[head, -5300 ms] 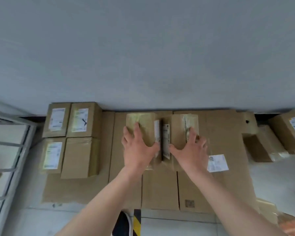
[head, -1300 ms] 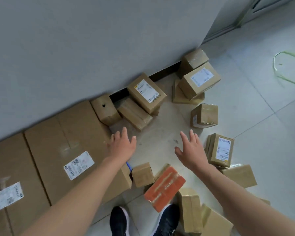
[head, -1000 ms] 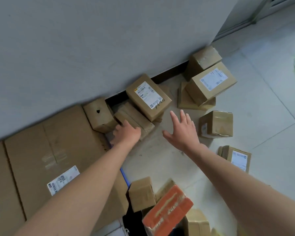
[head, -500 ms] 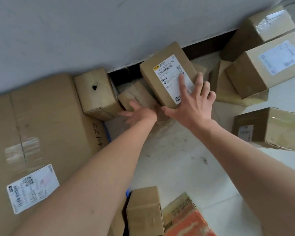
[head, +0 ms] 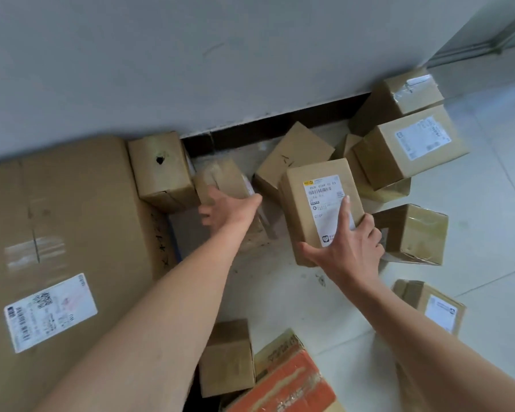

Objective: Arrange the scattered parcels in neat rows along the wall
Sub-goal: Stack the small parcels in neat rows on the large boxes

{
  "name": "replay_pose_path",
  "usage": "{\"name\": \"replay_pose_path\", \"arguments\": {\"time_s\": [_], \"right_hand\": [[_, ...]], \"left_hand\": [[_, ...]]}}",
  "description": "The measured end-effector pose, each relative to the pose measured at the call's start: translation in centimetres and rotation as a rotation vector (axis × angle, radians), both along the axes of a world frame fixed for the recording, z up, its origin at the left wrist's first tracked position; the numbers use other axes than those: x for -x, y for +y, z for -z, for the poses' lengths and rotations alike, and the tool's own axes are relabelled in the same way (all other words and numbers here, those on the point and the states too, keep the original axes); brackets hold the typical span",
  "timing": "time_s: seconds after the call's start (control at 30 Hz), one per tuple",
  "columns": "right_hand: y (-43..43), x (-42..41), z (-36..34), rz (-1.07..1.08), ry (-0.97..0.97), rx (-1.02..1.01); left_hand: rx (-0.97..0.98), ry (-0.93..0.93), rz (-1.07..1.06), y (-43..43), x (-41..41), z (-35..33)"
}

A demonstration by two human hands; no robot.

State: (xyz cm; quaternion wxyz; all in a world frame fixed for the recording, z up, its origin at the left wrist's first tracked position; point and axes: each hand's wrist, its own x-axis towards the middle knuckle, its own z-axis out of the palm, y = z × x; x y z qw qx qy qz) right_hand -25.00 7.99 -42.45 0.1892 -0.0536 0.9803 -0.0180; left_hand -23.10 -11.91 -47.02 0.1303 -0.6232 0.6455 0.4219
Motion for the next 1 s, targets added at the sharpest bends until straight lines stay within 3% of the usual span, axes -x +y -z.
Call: {"name": "replay_pose_path", "arguments": {"time_s": [0.1, 0.3, 0.53, 0.77, 1.0], "right_hand": [[-0.9, -1.5, -4.7, 0.031, 0.01, 0.031], [-8.1, -6.2, -17.4, -0.026, -0.01, 0.056], [-18.7, -18.7, -28.4, -0.138, -0.132, 0.113], [-29.7, -35.0, -26.7, -0.253, -0.221, 0.069], [-40.5, -50.0, -20.3, -0.152, -0.313, 0.089]], "left_hand": [[-0.016, 0.125, 0.043, 0.4, -2.6, -5.4], [0.066, 0.136, 0.085, -3.2, -9.8, -19.7], [0.083, 0.169, -0.143, -16.7, -26.2, -32.3], [0.14, 0.227, -0.275, -32.7, -43.1, -34.1], [0.034, 0.378, -0.298, -47.7, -51.8, -26.8]]}}
